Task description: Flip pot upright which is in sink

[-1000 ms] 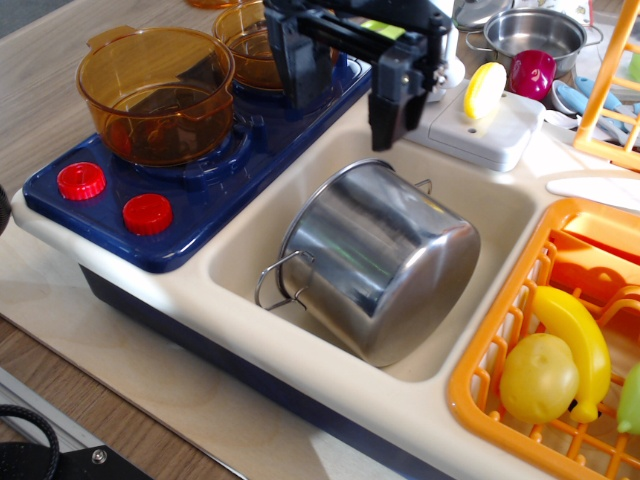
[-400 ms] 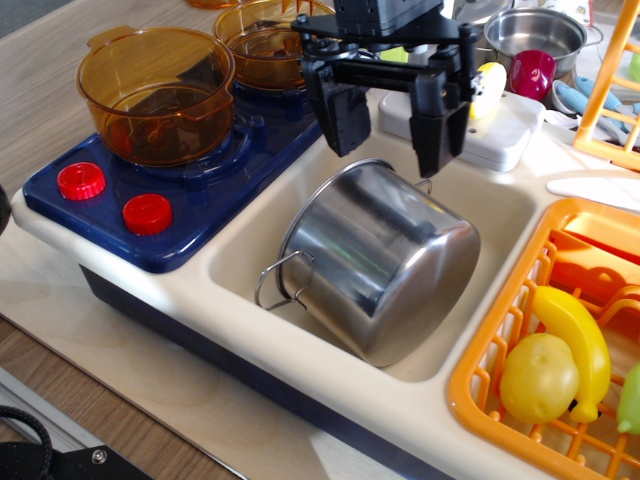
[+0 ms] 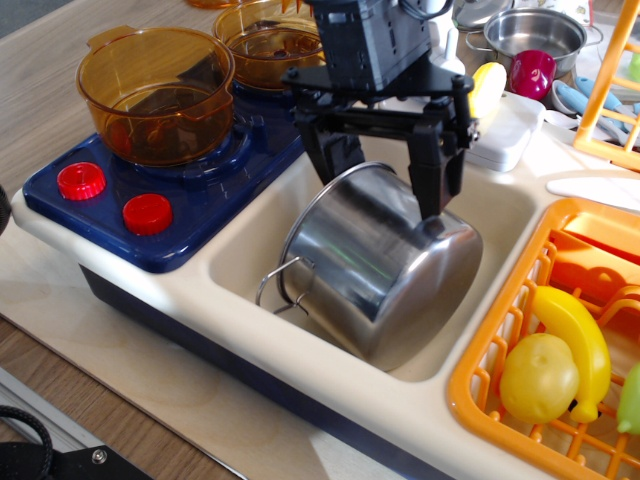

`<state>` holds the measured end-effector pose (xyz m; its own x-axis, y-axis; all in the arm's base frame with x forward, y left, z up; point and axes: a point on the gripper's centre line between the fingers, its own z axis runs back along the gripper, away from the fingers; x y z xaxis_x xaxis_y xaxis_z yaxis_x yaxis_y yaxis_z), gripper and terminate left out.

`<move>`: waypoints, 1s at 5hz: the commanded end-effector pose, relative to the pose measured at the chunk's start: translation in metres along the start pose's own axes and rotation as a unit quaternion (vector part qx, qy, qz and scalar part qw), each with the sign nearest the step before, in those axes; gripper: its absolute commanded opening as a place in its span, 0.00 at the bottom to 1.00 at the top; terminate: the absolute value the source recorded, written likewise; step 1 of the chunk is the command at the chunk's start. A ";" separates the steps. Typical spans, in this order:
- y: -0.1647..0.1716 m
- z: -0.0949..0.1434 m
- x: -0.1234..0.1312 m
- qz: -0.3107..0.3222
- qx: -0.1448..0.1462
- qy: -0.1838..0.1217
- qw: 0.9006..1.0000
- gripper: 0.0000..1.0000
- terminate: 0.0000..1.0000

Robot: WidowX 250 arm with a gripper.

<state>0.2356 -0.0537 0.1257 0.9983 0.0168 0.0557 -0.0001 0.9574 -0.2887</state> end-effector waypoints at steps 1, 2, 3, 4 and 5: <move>-0.024 0.008 -0.001 0.015 0.017 -0.024 0.999 1.00 0.00; -0.043 0.008 0.002 0.021 0.031 -0.030 0.999 0.00 0.00; -0.056 0.003 0.002 -0.001 0.103 -0.072 0.992 0.00 0.00; -0.053 -0.001 0.003 -0.037 0.152 -0.099 0.983 1.00 0.00; -0.053 -0.001 0.003 -0.037 0.152 -0.099 0.983 1.00 1.00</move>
